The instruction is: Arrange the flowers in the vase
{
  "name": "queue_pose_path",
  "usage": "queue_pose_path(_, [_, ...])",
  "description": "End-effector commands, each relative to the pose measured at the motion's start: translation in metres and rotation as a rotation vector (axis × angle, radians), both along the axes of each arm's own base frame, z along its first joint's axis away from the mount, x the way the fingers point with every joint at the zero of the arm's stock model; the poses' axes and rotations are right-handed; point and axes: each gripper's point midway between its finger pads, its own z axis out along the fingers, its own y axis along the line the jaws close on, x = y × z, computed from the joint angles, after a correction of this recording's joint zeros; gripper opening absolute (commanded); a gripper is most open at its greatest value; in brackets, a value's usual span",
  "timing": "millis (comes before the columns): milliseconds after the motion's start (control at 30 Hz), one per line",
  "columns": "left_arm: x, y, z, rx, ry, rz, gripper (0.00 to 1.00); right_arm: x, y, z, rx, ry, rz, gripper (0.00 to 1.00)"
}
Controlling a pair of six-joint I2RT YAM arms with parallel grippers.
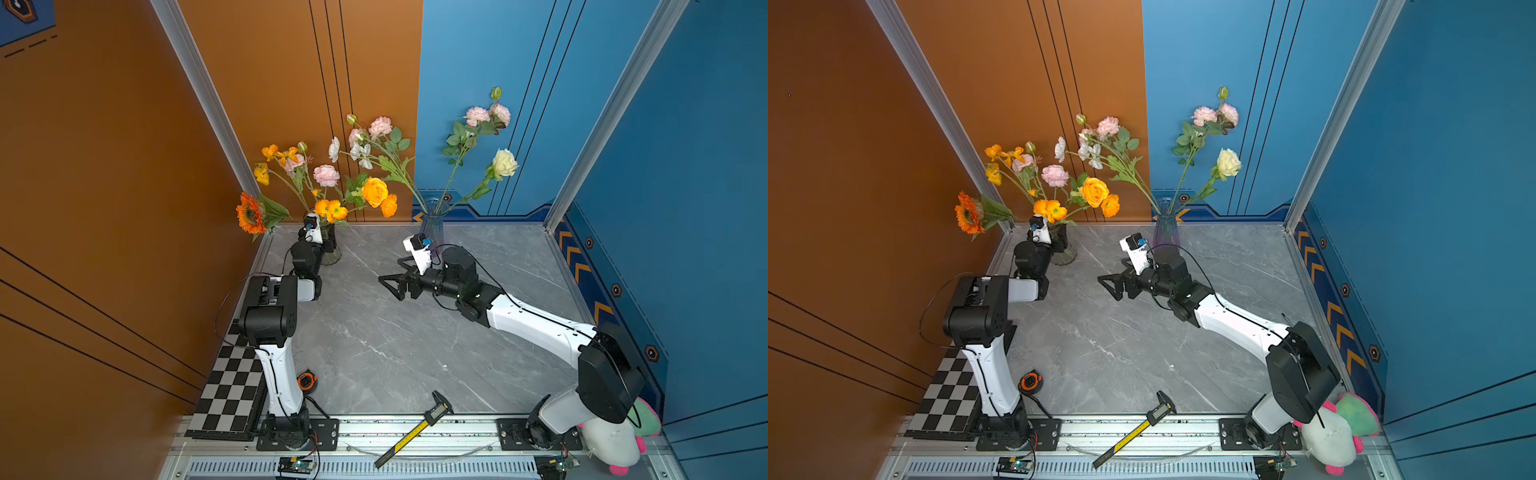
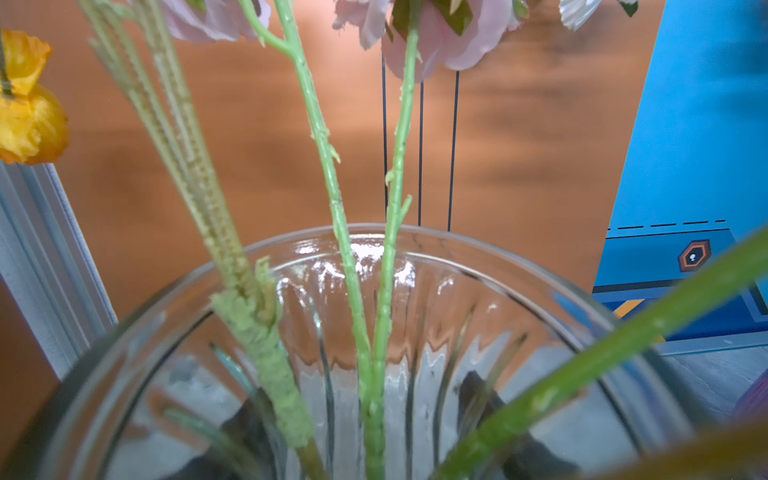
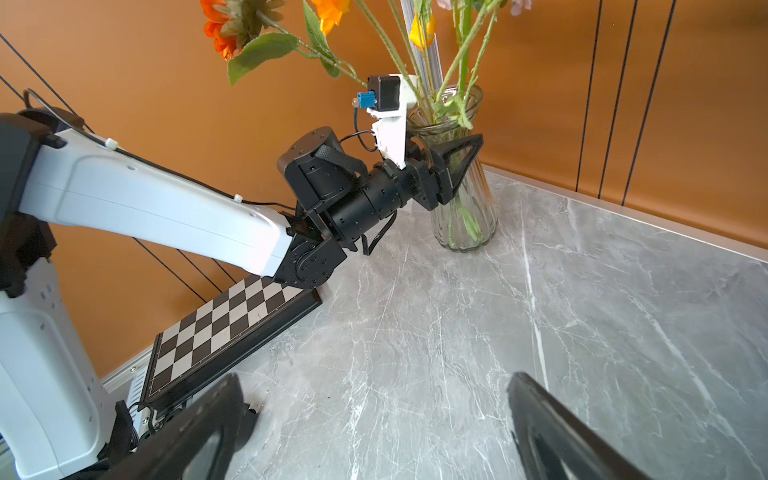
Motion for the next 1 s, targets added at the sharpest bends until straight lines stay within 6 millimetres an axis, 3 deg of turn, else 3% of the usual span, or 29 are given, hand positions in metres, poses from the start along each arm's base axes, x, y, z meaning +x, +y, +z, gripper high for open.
queue_pose_path(0, [-0.002,0.001,0.081,0.03,-0.259,-0.01,0.4,0.0,0.003,0.006,0.014,0.0,0.018,1.0])
queue_pose_path(300, [0.013,-0.005,0.07,0.017,-0.239,-0.019,0.4,0.0,0.003,-0.003,0.001,0.023,0.021,1.0])
queue_pose_path(967, [0.016,-0.012,0.046,0.025,-0.179,-0.034,0.48,0.007,-0.013,-0.009,-0.006,0.035,-0.017,1.0])
